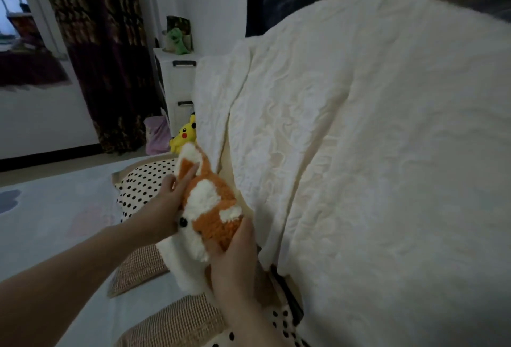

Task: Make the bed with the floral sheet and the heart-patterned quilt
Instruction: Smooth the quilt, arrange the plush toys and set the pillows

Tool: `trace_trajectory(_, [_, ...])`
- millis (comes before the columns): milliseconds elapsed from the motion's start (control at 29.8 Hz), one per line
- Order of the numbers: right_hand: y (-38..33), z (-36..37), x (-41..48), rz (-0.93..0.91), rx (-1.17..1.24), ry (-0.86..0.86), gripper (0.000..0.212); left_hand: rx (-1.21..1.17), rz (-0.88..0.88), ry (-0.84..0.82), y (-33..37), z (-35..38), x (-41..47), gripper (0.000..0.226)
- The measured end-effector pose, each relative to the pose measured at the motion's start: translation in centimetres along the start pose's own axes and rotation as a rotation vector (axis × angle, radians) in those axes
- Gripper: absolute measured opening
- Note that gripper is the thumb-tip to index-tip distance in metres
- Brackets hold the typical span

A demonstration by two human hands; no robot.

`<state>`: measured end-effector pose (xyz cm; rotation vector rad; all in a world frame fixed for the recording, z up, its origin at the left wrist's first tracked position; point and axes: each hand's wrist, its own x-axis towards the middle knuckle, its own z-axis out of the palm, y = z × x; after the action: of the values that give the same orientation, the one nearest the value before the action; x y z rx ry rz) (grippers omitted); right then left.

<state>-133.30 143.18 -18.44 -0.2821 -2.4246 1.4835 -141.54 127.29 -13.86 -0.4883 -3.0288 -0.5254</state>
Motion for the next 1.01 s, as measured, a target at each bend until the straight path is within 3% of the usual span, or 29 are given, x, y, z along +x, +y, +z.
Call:
trace_trajectory(134, [1.8, 0.9, 3.5, 0.02, -0.051, 0.052, 0.056, -0.007, 0.074, 0.004, 0.4, 2.3, 4.5, 0.119])
trace_trajectory(235, [3.7, 1.8, 5.8, 0.155, -0.14, 0.042, 0.075, -0.012, 0.005, -0.107, 0.7, 6.1, 6.4, 0.104])
trace_trajectory(335, [5.2, 2.8, 7.2, 0.318, -0.311, -0.148, 0.097, 0.164, -0.078, -0.251, 1.5, 10.6, 6.4, 0.104])
trace_trajectory(503, [7.4, 3.8, 6.1, 0.091, -0.508, -0.25, 0.097, 0.393, -0.059, -0.386, 1.5, 14.4, 3.8, 0.086])
trace_trajectory(704, [7.9, 1.4, 3.2, 0.031, -0.576, -0.36, 0.093, 0.491, -0.018, -0.448, 0.5, 13.2, 0.6, 0.088])
trace_trajectory(1006, [6.1, -0.3, -3.3, -0.066, -0.545, -0.306, 0.082, 0.481, 0.044, -0.421, 0.6, 8.5, -7.7, 0.088])
